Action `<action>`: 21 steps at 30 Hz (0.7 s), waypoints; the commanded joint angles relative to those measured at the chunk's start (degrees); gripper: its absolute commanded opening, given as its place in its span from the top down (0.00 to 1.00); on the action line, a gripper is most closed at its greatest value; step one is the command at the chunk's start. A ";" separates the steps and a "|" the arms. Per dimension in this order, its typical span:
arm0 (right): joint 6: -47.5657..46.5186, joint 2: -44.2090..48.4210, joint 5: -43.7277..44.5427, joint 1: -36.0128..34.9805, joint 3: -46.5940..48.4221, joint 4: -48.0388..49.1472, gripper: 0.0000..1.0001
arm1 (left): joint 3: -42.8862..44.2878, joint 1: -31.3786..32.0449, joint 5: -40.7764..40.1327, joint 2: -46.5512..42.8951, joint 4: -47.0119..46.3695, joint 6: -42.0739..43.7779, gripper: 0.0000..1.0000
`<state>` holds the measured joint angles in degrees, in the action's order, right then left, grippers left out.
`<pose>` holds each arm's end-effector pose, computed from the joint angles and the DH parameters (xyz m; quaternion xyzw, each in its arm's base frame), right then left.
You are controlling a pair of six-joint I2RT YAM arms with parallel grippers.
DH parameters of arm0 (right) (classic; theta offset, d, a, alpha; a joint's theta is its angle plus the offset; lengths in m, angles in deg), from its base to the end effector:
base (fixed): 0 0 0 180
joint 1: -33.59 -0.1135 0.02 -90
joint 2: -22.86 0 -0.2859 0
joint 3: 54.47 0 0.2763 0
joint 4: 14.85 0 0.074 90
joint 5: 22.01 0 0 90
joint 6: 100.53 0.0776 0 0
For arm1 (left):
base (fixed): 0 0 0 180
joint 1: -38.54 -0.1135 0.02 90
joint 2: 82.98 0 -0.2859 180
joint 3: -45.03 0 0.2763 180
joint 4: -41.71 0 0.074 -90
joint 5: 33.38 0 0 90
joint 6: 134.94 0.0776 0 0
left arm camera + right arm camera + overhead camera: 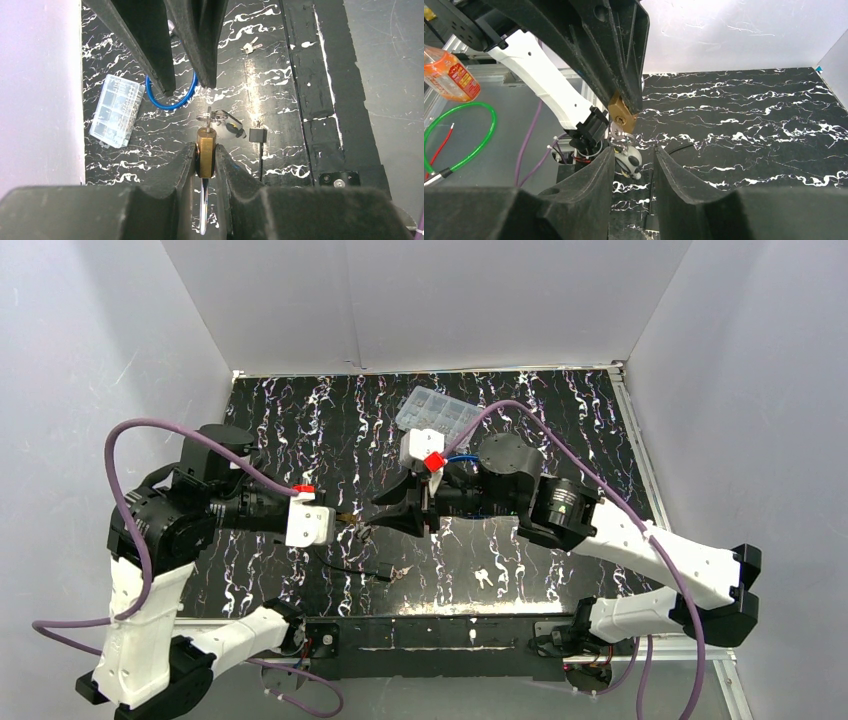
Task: Unlock with the key
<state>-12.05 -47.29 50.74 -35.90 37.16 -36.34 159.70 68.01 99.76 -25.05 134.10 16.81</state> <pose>0.0934 0.3154 0.4836 -0.4924 0.5076 0.4787 0.5204 0.0835 -0.1081 0.5107 0.7087 0.4588 -0.1961 0.4989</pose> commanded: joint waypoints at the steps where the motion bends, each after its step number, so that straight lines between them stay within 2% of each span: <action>1: 0.52 -1.87 2.78 -1.11 4.04 0.66 0.61 | -0.55 0.40 -0.27 -0.22 -0.77 1.31 1.00; 4: 0.29 -2.86 4.55 -1.94 4.02 1.61 0.65 | -0.76 0.41 -0.72 -0.34 -0.72 1.39 1.00; 19: -1.29 -4.36 7.13 -5.03 3.71 3.50 0.68 | -3.17 0.67 -2.96 -1.48 -0.94 4.28 1.00; 21: -1.23 -4.73 7.85 -5.13 3.86 3.26 0.73 | -3.33 0.67 -3.09 -1.72 -1.26 4.26 1.00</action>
<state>-12.53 -52.21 57.01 -40.43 38.86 -36.27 156.86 68.38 96.20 -25.90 133.86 19.98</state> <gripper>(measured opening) 0.312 0.160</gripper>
